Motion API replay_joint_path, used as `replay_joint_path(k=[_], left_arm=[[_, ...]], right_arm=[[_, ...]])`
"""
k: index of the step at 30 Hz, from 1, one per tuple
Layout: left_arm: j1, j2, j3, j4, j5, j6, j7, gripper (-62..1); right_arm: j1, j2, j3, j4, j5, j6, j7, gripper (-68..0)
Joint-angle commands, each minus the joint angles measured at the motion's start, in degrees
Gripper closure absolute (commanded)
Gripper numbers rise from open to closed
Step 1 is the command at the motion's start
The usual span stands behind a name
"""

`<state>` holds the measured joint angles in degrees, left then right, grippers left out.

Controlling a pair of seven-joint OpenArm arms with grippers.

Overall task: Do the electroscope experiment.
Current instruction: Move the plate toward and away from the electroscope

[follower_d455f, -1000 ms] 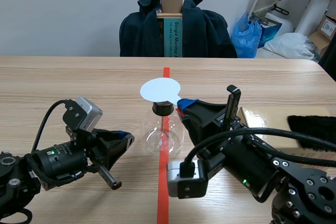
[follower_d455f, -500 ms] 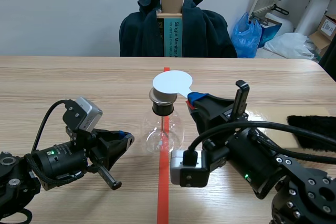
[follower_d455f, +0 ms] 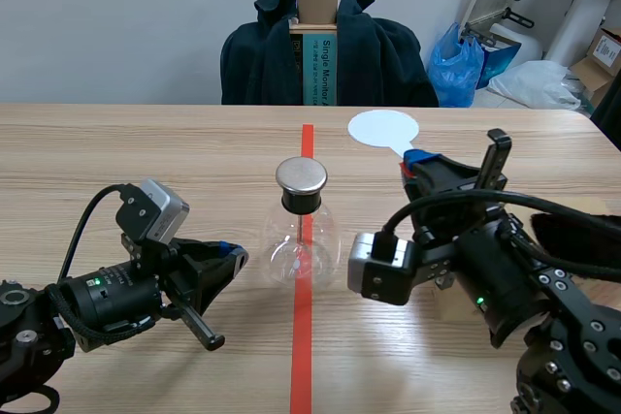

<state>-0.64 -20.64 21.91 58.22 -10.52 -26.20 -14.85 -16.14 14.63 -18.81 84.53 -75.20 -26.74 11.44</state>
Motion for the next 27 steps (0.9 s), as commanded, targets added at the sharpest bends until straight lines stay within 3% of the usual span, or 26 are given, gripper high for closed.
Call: replay_joint_path(k=[1,11,21,27], left_arm=[[-0.17,-0.2,-0.02,1.29,-0.57,-0.11,-0.79,-3.6],[-0.17,-0.2,-0.02,1.29,-0.57,-0.11,-0.79,-3.7],[-0.17,-0.2,-0.02,1.29,-0.57,-0.11,-0.79,-3.7],[-0.17,-0.2,-0.02,1.29,-0.57,-0.11,-0.79,-3.7]], right_arm=[[1.07,0.28,0.9,0.5,0.42,-2.19,-0.52,-0.6],[3.34,0.28,1.64,5.81,0.46,-11.1,-4.46,-0.6],[3.43,0.28,6.56,21.4,0.83,-11.45,-7.3,-0.7],[3.41,0.28,10.88,29.18,3.41,-11.45,-7.3,-0.6]])
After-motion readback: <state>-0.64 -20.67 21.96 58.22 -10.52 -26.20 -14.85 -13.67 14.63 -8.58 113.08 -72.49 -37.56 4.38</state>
